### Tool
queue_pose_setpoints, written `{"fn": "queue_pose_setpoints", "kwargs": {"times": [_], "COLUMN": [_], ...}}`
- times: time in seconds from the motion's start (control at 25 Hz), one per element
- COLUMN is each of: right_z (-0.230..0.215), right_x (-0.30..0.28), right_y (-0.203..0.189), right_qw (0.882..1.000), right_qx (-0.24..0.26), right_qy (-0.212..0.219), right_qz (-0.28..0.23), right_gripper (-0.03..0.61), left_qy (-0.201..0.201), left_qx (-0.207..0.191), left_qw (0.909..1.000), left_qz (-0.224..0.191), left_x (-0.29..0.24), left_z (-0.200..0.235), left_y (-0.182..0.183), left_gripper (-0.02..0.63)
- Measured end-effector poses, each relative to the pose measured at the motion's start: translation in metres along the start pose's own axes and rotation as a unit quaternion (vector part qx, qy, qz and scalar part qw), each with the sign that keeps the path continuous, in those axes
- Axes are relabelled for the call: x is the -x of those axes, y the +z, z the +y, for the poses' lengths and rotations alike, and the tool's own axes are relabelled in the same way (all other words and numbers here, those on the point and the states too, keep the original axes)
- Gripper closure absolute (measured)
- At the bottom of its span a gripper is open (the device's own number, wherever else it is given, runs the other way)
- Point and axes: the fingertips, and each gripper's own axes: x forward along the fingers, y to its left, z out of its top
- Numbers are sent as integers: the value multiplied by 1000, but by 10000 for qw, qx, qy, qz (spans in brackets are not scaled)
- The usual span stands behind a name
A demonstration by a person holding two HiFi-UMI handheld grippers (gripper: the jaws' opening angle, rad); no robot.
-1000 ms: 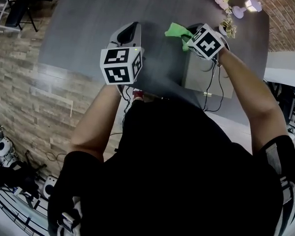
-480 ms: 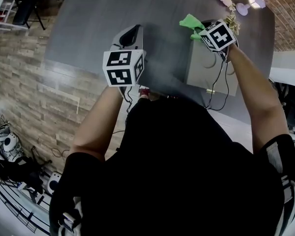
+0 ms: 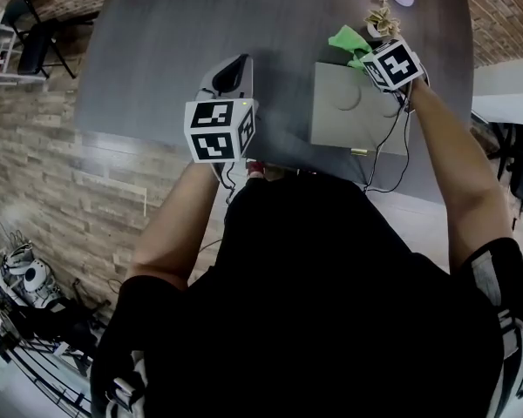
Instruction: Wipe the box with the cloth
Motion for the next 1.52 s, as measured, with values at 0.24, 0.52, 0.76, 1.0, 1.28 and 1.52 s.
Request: {"fn": "queue_pose_setpoints", "kwargs": {"times": [0.24, 0.52, 0.76, 1.0, 1.28, 1.52], "right_z": [-37, -68, -83, -91, -79, -51], "right_x": [21, 42, 50, 51, 57, 68], "right_y": [-42, -85, -107, -126, -148, -162], "right_qw": [9993, 9960, 9934, 9922, 9874, 9846], "right_qx": [-311, -775, -1030, -1141, -1494, -1665], "right_qy": [-209, -392, -388, -429, -443, -457], "right_qz": [-59, -190, -309, -272, -268, -264], "right_gripper": [502, 502, 502, 502, 502, 500], "left_qy": [-211, -333, -357, -389, -489, -839], "left_qx": [-235, -516, -677, -801, -971, -1147], "left_qw": [9995, 9980, 9970, 9958, 9939, 9898], "left_qz": [75, 131, 108, 203, 174, 105], "left_x": [-19, -30, -39, -40, -41, -44], "left_z": [-44, -85, -108, -123, -129, -138], "left_y": [3, 6, 16, 15, 25, 31], "left_gripper": [604, 604, 604, 604, 604, 604]}}
